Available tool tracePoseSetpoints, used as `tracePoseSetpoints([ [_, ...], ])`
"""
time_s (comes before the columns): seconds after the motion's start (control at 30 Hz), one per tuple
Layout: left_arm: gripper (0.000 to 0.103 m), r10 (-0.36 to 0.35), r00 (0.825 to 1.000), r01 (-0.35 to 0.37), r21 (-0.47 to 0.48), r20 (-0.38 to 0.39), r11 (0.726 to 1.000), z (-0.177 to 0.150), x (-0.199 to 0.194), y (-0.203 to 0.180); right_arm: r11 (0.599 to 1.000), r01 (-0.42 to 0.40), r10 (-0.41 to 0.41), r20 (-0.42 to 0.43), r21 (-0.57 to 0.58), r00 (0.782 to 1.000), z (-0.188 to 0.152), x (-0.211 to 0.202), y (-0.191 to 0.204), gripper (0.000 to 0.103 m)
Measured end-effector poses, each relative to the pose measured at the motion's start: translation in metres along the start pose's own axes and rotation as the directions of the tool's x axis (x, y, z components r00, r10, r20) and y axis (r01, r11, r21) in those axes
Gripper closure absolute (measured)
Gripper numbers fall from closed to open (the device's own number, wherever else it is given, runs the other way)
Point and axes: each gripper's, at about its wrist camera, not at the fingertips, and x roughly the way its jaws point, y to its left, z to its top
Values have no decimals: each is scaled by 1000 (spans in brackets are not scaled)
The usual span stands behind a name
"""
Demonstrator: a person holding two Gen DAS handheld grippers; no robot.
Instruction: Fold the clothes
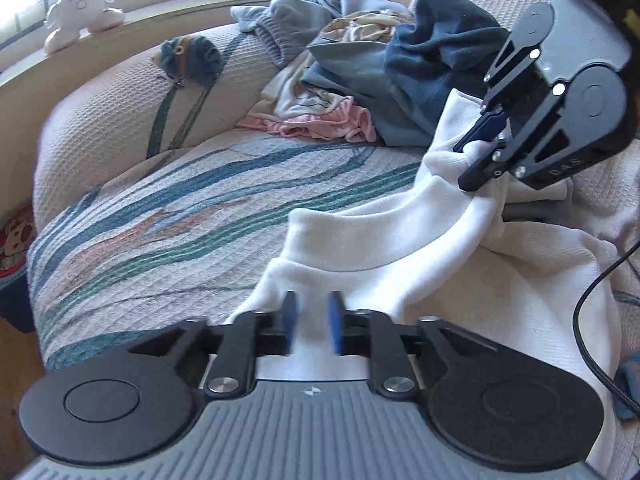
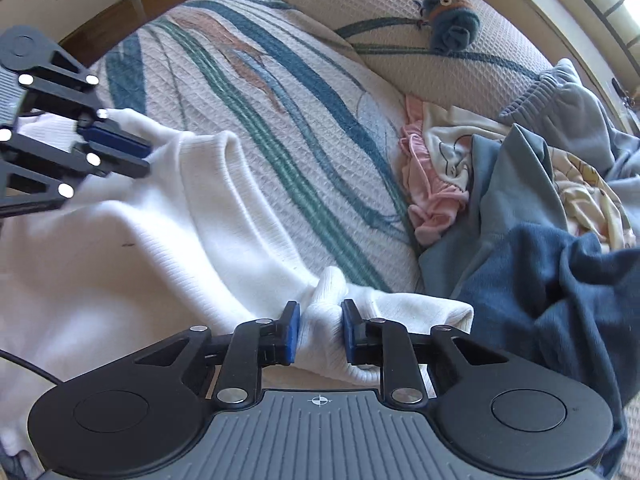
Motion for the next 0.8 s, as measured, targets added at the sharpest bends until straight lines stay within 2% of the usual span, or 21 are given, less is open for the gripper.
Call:
tracePoseSetpoints([
  [0.03, 59, 5, 1000, -5, 17, 6, 1000, 0, 3, -2, 1000, -9, 9, 8, 9, 1000, -5, -4, 1, 82],
  [0.17, 62, 11, 1000, -12, 63, 22, 998, 3, 13, -5, 999, -35, 35, 7, 39, 999, -26, -11, 7, 83],
  [0.2, 65, 11, 1000, -12, 53, 20, 999, 3, 14, -4, 998, -37, 37, 3, 50, 999, -31, -10, 9, 84],
  [0.27, 92, 9, 1000, -9, 18, 14, 1000, 3, 16, -1, 996, -35, 34, 10, 80, 999, -40, -11, 12, 86],
  [0.33, 103, -29, 999, 30, -46, 18, 998, -1, 13, 6, 993, -26, 22, 34, 113, 999, -46, -13, 14, 87],
  [0.37, 103, -45, 999, 47, -76, 21, 996, -3, 11, 10, 992, -20, 14, 48, 126, 999, -46, -15, 14, 87],
  [0.47, 103, 32, 998, -28, -91, 46, 996, -3, -3, 14, 991, 17, -32, 110, 131, 993, -40, -26, 15, 88],
  [0.53, 103, 50, 996, -40, -127, 75, 991, 0, -17, 24, 991, 59, -78, 149, 123, 986, -29, -30, 15, 89],
  [0.67, 103, 96, 987, -78, -136, 131, 988, 9, -42, 43, 984, 134, -160, 247, 119, 956, 4, -39, 5, 89],
  [0.77, 103, 93, 987, -72, -158, 130, 985, 7, -50, 58, 980, 167, -194, 313, 109, 930, 32, -49, -1, 89],
  [0.8, 100, 86, 988, -66, -154, 125, 986, 5, -49, 59, 979, 175, -200, 333, 104, 922, 41, -53, -3, 89],
])
